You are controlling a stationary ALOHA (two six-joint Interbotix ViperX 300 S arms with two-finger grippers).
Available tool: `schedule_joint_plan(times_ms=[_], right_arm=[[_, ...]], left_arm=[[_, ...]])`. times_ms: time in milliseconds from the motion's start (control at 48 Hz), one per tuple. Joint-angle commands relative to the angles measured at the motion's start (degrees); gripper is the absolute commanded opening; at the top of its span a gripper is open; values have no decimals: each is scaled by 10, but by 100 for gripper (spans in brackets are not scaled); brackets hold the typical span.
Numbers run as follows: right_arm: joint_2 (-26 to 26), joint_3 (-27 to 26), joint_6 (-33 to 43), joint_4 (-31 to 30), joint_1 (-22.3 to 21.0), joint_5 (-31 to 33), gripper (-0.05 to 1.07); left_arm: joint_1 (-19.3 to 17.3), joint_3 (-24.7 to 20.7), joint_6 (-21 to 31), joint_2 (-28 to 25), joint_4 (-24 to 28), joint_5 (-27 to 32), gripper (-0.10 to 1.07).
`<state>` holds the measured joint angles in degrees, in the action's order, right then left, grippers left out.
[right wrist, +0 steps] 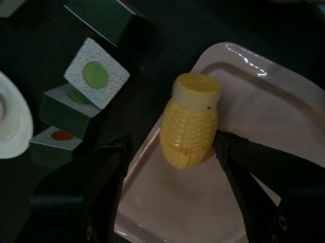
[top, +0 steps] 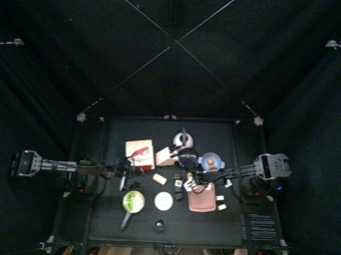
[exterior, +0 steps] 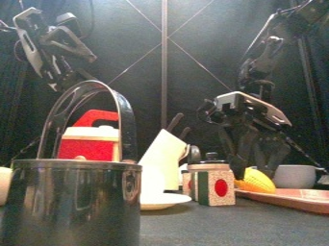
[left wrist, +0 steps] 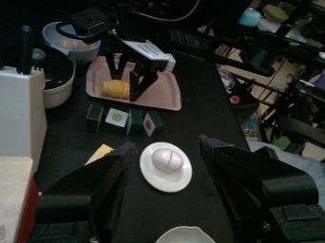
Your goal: Put corn on plate
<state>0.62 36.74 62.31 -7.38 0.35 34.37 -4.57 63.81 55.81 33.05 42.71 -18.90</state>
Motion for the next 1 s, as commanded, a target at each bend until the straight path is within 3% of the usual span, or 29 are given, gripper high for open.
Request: schedule_joint_plan(times_ms=[0,646,854,979], right_arm=[[-20,-12,-1,-2,3,3,98],[-62,-9,0,-19,3,21,98],[-69,-4,0,-67,0,-8,98],[-106,11,-1,-89,-11,2,97]], left_arm=[[0,-7,-1,0,-2,-2,92],[-1,-6,0,0,-1,-2,92],[-1,-5,-1,0,-1,-3,92],[0,-5,-1,0,-2,-2,92]])
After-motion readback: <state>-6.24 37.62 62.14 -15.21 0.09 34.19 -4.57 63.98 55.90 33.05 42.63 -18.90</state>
